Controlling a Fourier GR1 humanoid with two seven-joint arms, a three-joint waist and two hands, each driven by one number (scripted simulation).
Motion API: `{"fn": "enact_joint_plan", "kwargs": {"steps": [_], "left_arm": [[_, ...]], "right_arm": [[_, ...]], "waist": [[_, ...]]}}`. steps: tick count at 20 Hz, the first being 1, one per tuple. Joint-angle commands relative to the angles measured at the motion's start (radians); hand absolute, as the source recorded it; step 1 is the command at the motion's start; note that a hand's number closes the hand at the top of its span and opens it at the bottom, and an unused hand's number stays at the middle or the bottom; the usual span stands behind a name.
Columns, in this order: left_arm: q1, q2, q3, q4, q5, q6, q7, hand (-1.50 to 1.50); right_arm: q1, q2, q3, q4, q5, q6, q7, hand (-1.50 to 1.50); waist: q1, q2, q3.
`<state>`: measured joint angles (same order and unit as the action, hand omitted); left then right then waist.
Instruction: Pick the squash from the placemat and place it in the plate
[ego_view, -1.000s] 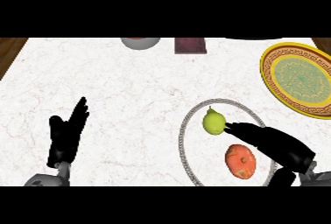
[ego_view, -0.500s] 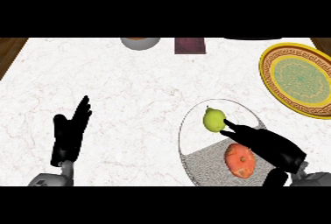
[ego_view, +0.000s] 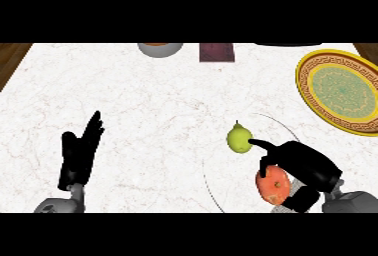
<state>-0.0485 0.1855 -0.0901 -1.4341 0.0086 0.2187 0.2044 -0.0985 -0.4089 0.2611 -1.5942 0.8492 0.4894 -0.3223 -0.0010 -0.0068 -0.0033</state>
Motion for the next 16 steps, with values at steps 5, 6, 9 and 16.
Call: {"fn": "enact_joint_plan", "kwargs": {"steps": [5,6,9,16], "left_arm": [[0.039,-0.006,0.003,-0.036,-0.025,-0.005,0.012,0.00],[-0.021,-0.033,-0.001,0.027,-0.029,0.000,0.002,0.00],[-0.026,-0.006,0.000,-0.023,-0.025,-0.017,0.032,0.00],[-0.005,-0.004,0.037,0.013,-0.004,-0.038,-0.015,0.00]], "right_arm": [[0.041,0.007,-0.124,-0.003,0.038,-0.181,-0.037,1.50],[-0.027,0.037,-0.144,0.034,0.047,-0.166,0.032,1.50],[-0.237,0.105,-0.220,0.185,0.067,-0.177,0.186,1.50],[-0.386,0.044,-0.390,0.309,0.021,-0.269,0.168,1.50]], "waist": [[-0.001,0.005,0.004],[-0.001,0.007,0.003],[0.023,0.012,0.004],[0.008,0.009,0.003]]}}
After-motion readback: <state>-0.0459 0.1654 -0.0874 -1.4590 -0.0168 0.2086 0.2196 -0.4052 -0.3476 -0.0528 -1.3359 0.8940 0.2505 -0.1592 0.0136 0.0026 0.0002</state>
